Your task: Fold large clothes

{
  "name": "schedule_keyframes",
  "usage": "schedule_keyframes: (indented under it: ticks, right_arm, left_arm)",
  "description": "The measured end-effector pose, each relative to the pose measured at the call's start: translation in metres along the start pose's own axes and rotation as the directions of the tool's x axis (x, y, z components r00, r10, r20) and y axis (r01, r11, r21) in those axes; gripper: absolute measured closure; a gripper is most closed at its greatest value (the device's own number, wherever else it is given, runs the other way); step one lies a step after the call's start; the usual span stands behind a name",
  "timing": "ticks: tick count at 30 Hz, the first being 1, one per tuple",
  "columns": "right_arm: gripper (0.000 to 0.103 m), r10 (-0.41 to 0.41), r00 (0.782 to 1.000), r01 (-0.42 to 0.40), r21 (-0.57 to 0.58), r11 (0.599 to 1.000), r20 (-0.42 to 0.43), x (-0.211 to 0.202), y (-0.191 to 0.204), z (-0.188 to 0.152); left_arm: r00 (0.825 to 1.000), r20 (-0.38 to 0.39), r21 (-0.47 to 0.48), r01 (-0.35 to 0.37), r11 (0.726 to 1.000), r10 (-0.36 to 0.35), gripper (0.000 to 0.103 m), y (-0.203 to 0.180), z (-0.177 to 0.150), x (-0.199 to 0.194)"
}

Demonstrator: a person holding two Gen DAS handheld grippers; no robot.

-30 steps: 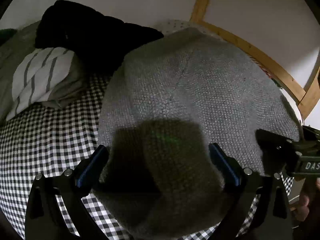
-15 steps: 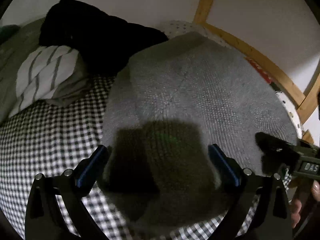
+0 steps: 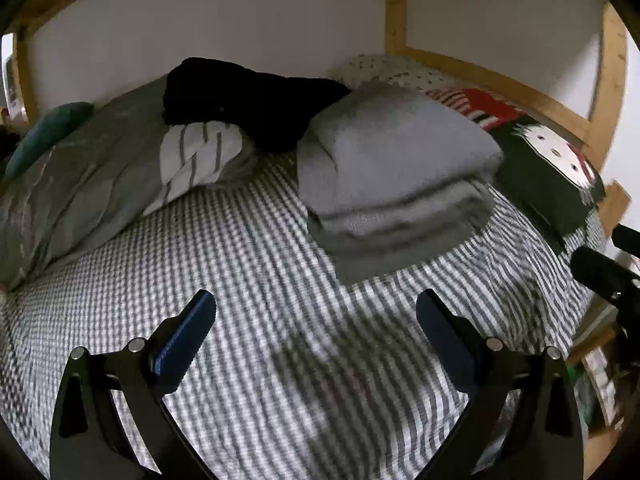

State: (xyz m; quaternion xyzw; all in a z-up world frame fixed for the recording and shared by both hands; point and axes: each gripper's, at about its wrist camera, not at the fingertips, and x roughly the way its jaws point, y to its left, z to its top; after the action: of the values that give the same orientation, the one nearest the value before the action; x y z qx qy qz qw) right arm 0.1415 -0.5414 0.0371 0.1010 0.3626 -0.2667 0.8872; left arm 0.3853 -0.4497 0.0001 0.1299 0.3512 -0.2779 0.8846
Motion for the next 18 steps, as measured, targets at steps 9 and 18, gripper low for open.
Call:
schedule_keyframes:
  ticks: [9,18]
  right_arm:
    - [0.003,-0.039,0.999,0.04,-0.042,0.998,0.018,-0.065,0.019,-0.068]
    - [0.003,-0.044,0.998,0.047,-0.06,0.997,0.039,-0.134,0.028,-0.125]
  left_arm:
    - [0.996,0.084,-0.005,-0.023,1.0,0.023,0.004,0.005,-0.056,-0.099]
    - [0.994,0.105,0.0,-0.011,1.0,0.011,0.005,-0.002,-0.107,-0.157]
